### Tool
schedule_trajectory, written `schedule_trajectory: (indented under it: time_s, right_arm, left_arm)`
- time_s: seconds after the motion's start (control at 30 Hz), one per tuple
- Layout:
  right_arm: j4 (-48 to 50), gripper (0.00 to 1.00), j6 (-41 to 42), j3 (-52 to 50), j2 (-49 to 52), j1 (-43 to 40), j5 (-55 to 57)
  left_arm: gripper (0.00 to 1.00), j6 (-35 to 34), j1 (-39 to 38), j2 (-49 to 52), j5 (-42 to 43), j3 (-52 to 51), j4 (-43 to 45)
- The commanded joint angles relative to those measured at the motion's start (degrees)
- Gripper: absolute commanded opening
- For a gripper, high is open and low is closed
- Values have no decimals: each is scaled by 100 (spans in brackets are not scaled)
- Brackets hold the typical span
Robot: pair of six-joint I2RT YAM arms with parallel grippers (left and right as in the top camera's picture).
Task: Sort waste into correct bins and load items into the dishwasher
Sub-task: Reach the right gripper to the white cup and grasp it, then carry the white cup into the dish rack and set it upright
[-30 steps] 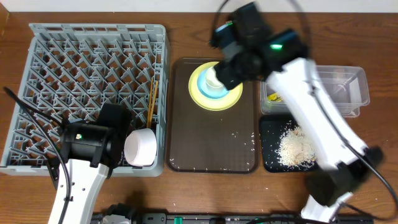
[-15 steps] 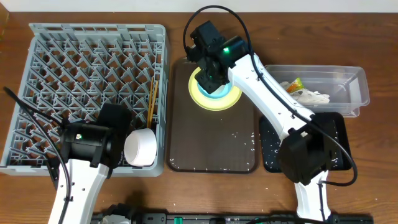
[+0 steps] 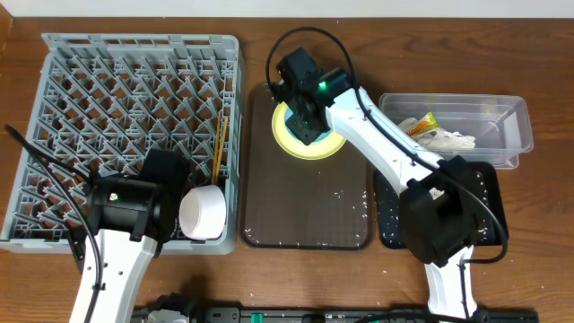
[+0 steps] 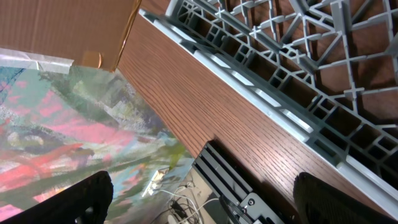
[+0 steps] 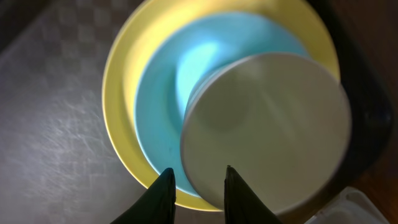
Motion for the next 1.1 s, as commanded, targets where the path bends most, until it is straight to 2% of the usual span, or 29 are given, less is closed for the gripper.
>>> schedule_trajectory:
  time_s: [0.0, 0.07, 0.13, 0.17, 0.4, 0.57, 0.77, 0.9, 1.07]
  right_arm:
    - [76, 23, -129, -144, -15, 72, 125]
    - [76, 17, -127, -146, -15, 74, 127]
    - [92, 4, -127, -146, -15, 74, 162]
    - [96, 1, -127, -146, -15, 74, 190]
    - [-26, 1, -127, 20, -20, 76, 190]
    - [-623, 1, -101, 791, -179, 107, -15]
    - [-973, 1, 179, 1757, -695, 151, -1821]
    - [-439, 1, 682, 1834, -887, 85, -3620]
    - [579, 1, 1228, 1692, -595, 177, -5748]
  left_arm:
    - [93, -48, 20, -15, -22, 15, -422]
    - [94, -48, 20, -15, -22, 15, -422]
    - [94, -48, 20, -15, -22, 15, -422]
    - [94, -48, 20, -15, -22, 15, -422]
    - [93, -48, 20, -15, -22, 15, -422]
    - [93, -48, 20, -15, -22, 15, -422]
    - [93, -48, 20, -15, -22, 15, -422]
    - [93, -48, 20, -15, -22, 15, -422]
    - [93, -48, 20, -15, -22, 15, -422]
